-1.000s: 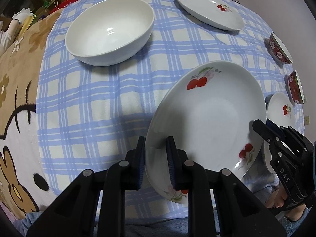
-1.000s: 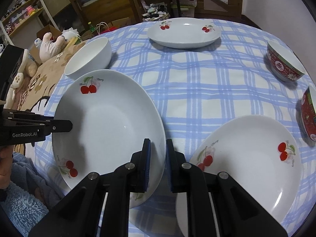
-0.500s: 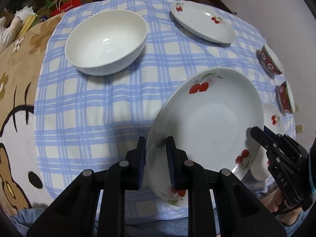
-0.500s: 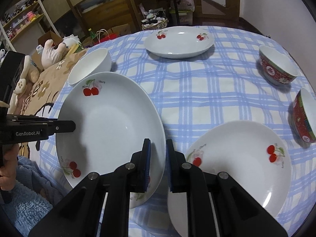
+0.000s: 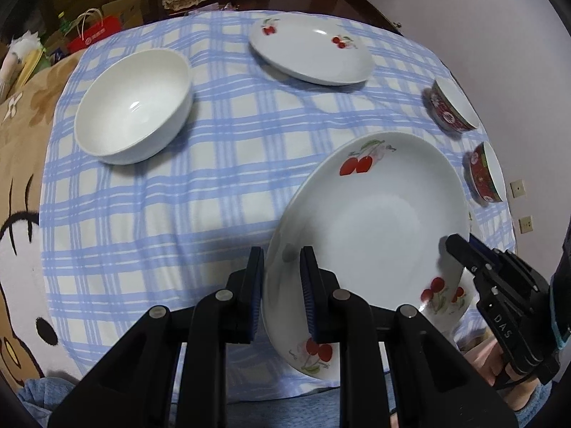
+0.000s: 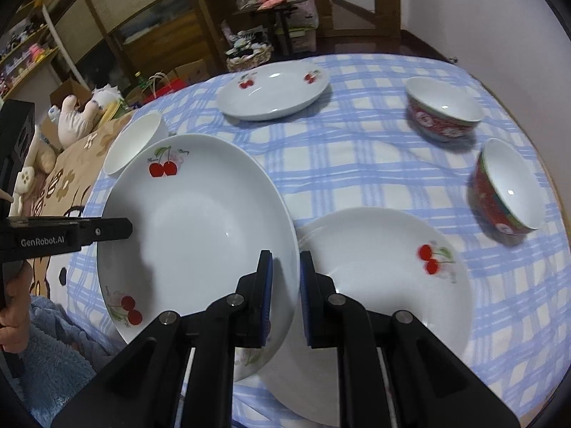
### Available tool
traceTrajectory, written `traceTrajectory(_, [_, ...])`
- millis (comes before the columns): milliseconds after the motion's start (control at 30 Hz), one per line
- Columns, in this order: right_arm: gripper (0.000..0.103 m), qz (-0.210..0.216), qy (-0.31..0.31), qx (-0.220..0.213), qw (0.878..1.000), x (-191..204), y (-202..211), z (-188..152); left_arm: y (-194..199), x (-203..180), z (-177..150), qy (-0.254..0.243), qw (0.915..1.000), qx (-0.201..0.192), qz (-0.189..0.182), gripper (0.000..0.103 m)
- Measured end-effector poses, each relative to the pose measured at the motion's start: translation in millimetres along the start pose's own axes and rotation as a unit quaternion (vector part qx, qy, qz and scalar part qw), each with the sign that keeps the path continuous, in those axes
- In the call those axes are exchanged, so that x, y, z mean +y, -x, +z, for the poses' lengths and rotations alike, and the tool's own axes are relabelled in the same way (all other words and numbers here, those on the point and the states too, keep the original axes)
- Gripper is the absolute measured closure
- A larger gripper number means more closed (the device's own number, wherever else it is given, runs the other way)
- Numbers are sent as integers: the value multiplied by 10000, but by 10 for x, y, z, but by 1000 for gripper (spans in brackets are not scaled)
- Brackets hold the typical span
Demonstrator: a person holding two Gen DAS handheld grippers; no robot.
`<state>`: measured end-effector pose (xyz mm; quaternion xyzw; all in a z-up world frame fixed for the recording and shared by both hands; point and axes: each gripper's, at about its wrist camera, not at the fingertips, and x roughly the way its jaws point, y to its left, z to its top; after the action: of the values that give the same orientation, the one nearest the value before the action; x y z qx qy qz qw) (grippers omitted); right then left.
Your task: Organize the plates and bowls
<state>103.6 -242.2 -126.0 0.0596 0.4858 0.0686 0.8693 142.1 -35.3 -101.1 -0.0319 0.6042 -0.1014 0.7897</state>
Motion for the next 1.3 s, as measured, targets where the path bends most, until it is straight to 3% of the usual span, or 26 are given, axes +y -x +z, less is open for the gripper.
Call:
traceTrajectory(200, [87, -349, -23, -188, 9992, -127, 204, -18, 2, -240, 3, 23, 10000, 9, -71, 83])
traceTrajectory(900, [88, -483, -916, -279, 9942, -867, 535, -262, -53, -979, -17, -477, 9980, -96, -413, 83])
traceTrajectory(1300, [87, -591, -999, -178, 9931, -997, 433, -339, -210, -1081, -41, -537, 9974, -61, -482, 83])
